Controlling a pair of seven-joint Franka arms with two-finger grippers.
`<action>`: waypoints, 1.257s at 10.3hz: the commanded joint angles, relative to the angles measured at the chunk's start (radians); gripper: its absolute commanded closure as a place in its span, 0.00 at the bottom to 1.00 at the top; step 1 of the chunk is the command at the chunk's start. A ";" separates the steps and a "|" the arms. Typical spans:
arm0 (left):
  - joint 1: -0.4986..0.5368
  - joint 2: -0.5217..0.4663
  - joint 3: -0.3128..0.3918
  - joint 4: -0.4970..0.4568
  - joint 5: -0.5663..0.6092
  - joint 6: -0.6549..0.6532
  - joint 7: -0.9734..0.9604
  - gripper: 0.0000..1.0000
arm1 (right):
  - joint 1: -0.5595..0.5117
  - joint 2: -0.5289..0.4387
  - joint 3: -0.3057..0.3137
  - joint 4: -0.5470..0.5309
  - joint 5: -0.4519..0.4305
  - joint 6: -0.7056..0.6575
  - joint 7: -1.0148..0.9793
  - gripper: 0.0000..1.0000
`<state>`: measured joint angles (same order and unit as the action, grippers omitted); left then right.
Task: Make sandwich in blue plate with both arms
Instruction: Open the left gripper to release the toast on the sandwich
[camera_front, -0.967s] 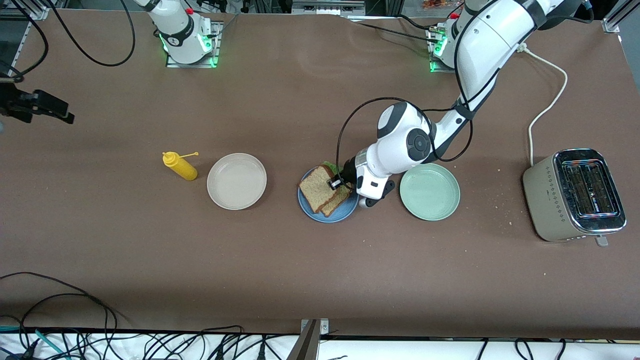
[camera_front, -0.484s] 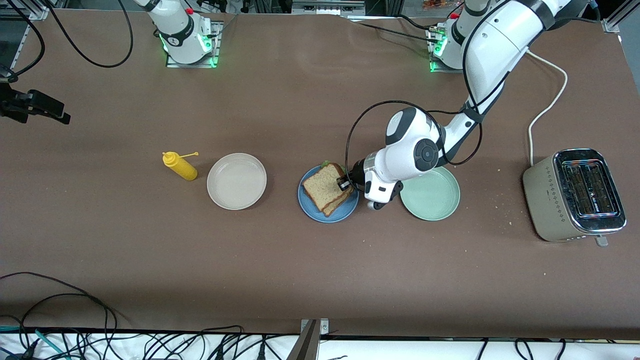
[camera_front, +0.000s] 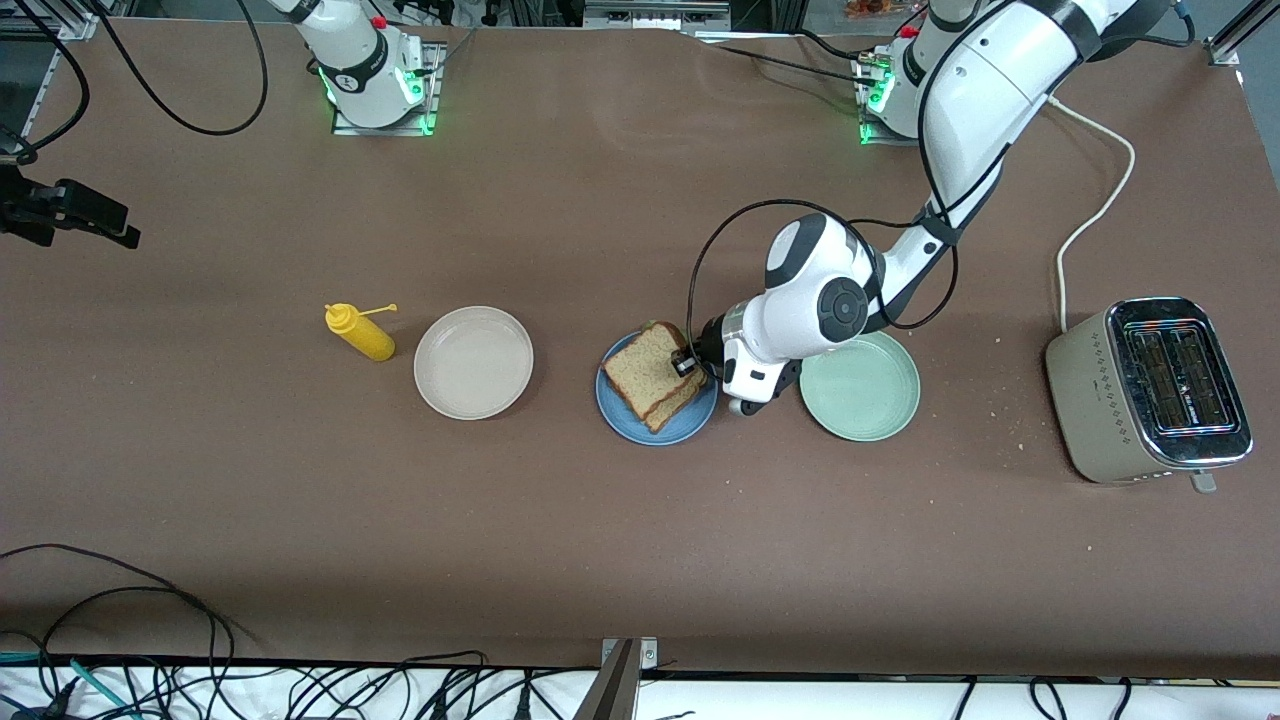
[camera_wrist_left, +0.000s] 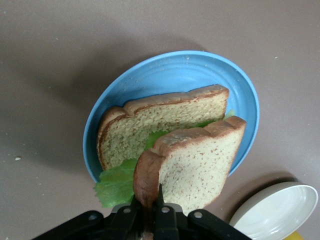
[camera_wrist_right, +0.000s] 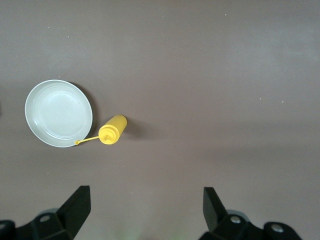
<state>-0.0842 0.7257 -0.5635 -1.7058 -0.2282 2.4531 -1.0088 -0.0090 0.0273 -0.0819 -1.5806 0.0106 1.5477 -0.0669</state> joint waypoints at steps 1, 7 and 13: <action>-0.026 -0.003 0.028 -0.005 -0.016 -0.014 0.012 0.85 | 0.001 0.006 0.005 0.028 -0.024 -0.018 0.018 0.00; -0.023 -0.002 0.028 -0.002 -0.017 -0.014 0.016 0.75 | 0.001 0.006 0.005 0.033 -0.023 -0.020 0.019 0.00; -0.016 -0.005 0.028 0.000 -0.016 -0.017 0.019 0.38 | 0.001 0.006 0.004 0.033 -0.020 -0.021 0.018 0.00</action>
<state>-0.0988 0.7298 -0.5424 -1.7059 -0.2282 2.4493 -1.0087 -0.0088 0.0272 -0.0815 -1.5747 0.0048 1.5468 -0.0649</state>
